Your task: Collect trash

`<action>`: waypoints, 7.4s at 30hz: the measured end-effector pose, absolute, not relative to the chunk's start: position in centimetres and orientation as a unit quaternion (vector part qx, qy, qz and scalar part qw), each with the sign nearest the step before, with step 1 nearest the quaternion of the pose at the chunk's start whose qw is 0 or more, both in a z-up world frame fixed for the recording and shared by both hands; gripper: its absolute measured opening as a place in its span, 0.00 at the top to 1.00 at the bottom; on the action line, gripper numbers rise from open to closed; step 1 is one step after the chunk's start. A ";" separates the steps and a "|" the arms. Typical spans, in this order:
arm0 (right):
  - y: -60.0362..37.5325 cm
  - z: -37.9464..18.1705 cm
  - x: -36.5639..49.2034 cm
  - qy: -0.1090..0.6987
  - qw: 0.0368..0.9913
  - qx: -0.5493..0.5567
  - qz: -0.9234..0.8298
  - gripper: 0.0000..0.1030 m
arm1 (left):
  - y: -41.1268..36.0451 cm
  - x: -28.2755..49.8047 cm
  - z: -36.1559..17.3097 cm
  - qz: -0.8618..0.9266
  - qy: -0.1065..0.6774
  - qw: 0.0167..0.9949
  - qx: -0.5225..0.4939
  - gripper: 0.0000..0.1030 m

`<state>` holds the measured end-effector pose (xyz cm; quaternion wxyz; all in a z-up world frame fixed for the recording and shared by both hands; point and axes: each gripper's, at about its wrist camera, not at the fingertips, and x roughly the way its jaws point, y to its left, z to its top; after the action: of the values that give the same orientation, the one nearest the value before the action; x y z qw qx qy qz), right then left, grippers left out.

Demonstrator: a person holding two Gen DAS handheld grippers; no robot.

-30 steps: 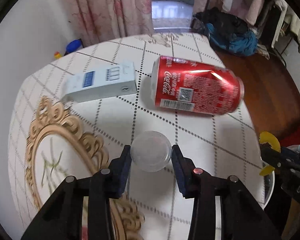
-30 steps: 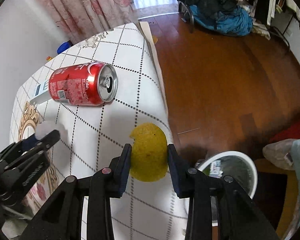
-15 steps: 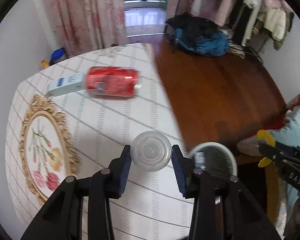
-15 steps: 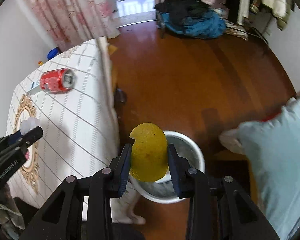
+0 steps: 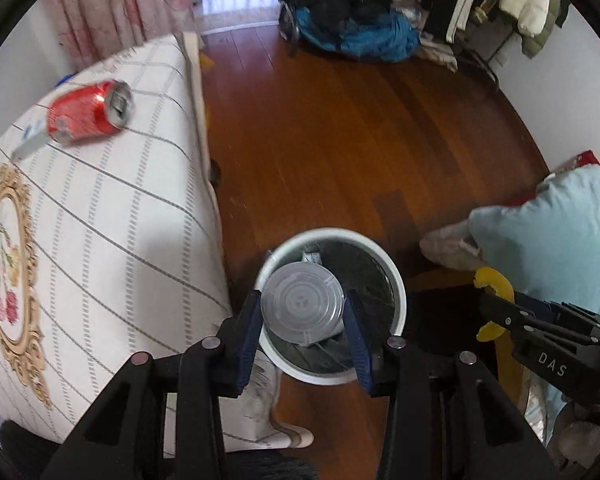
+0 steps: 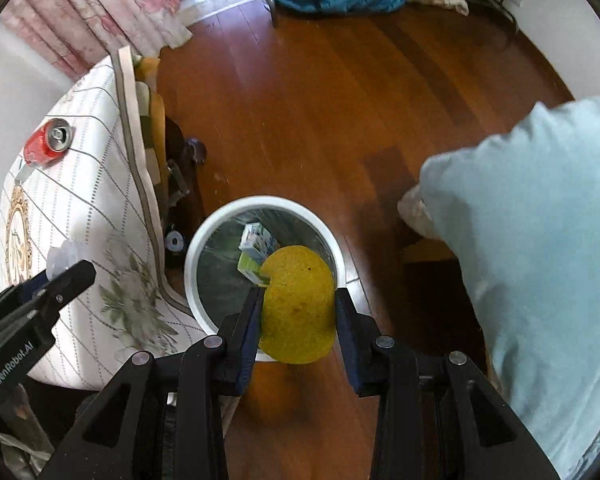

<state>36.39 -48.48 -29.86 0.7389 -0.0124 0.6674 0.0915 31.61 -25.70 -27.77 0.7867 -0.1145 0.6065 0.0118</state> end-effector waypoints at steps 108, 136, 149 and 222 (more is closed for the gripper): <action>-1.8 -35.5 53.2 0.712 0.611 -0.247 0.240 0.20 | 8.1 37.9 -30.7 0.063 0.561 0.796 0.219 0.08; -4.2 -30.4 52.4 0.686 0.660 -0.179 0.247 0.25 | 5.6 38.6 -31.4 -0.041 0.589 0.766 0.252 0.67; -18.9 -22.2 42.3 0.593 0.771 -0.056 0.224 0.26 | -4.7 31.5 -20.4 -0.068 0.486 0.847 0.206 0.67; -52.8 -13.9 19.7 0.541 0.833 0.103 0.052 0.04 | -28.9 20.9 -12.4 -0.147 0.512 0.846 0.022 0.06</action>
<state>19.69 -52.81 -13.89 0.8329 0.1027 0.5413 0.0525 20.94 -28.95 -12.38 0.8458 0.0219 0.5125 -0.1469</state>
